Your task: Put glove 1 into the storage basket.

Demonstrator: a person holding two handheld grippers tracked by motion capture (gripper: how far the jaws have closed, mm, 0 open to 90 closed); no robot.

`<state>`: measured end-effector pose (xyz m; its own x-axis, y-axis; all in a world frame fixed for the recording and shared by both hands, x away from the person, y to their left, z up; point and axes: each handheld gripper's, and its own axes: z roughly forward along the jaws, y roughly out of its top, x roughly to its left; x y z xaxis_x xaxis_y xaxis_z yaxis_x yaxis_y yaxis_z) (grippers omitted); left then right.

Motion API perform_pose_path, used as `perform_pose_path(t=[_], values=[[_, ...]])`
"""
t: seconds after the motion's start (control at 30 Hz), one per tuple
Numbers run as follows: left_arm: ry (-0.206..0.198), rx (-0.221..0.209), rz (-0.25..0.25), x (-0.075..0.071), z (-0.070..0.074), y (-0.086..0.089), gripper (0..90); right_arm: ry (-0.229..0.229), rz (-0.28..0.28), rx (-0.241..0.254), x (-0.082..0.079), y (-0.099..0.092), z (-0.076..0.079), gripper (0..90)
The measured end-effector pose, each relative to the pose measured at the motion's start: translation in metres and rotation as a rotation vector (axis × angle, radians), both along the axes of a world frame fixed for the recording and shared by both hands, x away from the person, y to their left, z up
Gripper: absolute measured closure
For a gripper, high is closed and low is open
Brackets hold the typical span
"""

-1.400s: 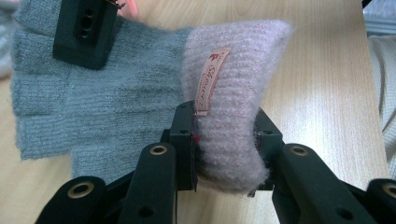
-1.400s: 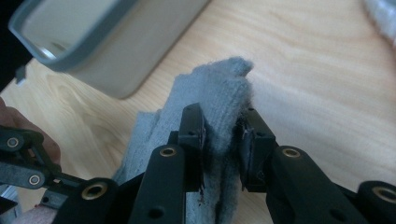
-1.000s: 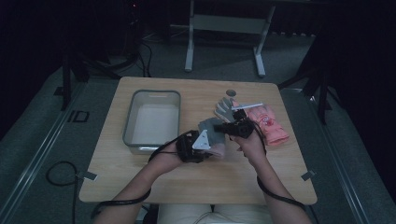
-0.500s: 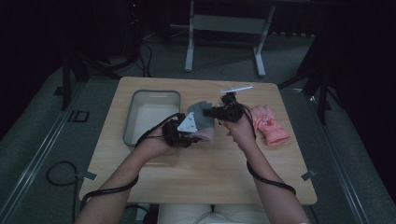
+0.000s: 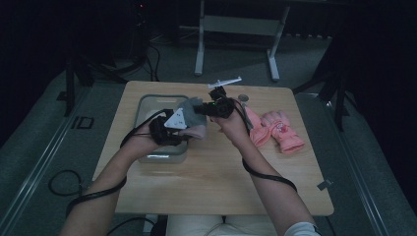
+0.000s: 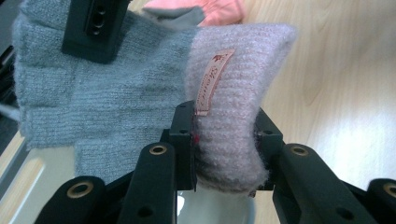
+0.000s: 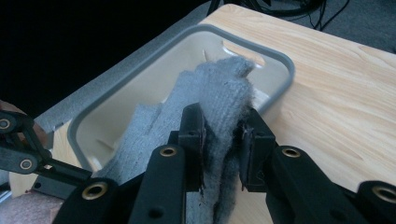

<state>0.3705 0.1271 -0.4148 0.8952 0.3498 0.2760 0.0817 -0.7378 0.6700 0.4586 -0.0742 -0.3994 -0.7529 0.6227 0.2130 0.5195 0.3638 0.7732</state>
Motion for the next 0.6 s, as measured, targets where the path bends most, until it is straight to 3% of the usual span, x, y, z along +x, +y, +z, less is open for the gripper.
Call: perform_pose_path(t=[0.2,0.6], values=[[0.008,0.038,0.028,0.005,-0.006,0.021,68.4,0.027,0.014,0.011,0.011,0.027,-0.01,74.0],[0.091,0.102,0.078,0.022,-0.033,0.064,68.3,0.086,0.027,0.003,0.027,0.079,-0.045,74.0]])
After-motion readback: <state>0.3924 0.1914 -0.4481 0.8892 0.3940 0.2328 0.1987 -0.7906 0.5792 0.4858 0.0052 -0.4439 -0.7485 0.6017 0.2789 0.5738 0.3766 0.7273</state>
